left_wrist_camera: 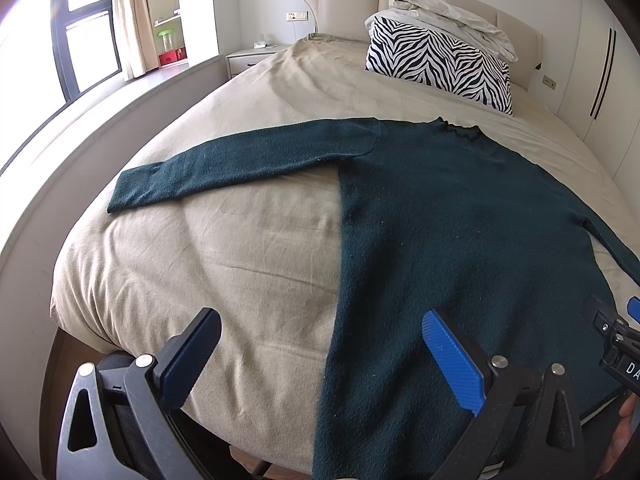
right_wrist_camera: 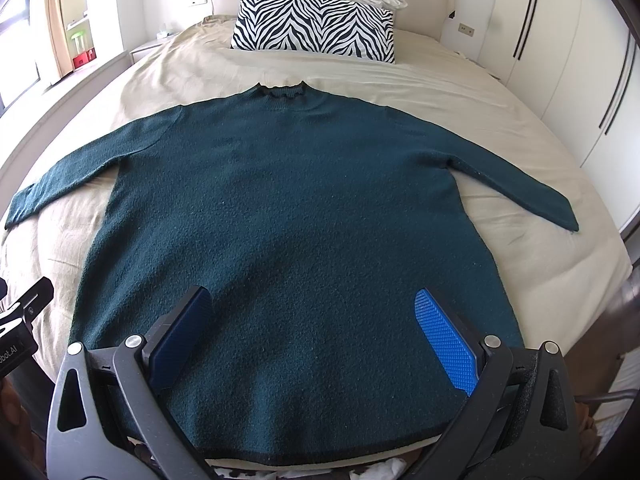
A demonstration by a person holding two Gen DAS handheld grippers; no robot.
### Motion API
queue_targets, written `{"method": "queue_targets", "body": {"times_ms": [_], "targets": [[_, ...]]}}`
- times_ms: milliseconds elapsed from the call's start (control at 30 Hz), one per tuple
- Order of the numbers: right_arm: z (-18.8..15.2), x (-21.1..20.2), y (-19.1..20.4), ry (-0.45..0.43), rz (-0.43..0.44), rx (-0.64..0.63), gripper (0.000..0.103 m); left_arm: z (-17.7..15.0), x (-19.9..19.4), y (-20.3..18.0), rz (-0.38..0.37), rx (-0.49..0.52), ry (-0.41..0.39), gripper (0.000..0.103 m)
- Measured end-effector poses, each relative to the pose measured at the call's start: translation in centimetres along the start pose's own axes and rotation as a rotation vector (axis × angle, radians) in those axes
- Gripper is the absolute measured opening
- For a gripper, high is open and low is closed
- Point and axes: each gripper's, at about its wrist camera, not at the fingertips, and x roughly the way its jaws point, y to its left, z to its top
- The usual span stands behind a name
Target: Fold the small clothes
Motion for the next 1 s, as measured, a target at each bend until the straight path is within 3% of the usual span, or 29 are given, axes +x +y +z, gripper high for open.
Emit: {"method": "queue_targets", "body": {"times_ms": [700,1000], "targets": [[-0.02,0.5,0.36,0.01,-0.002,-0.013,0.103,0.0,0.19,-0.02,-0.001,-0.001,0.011,0.103],[-0.05,0.81,0.86,0.014,-0.003,-0.021,0.103,-0.23,0.38,0.33,-0.003,0.017,-0.021,0.103]]}}
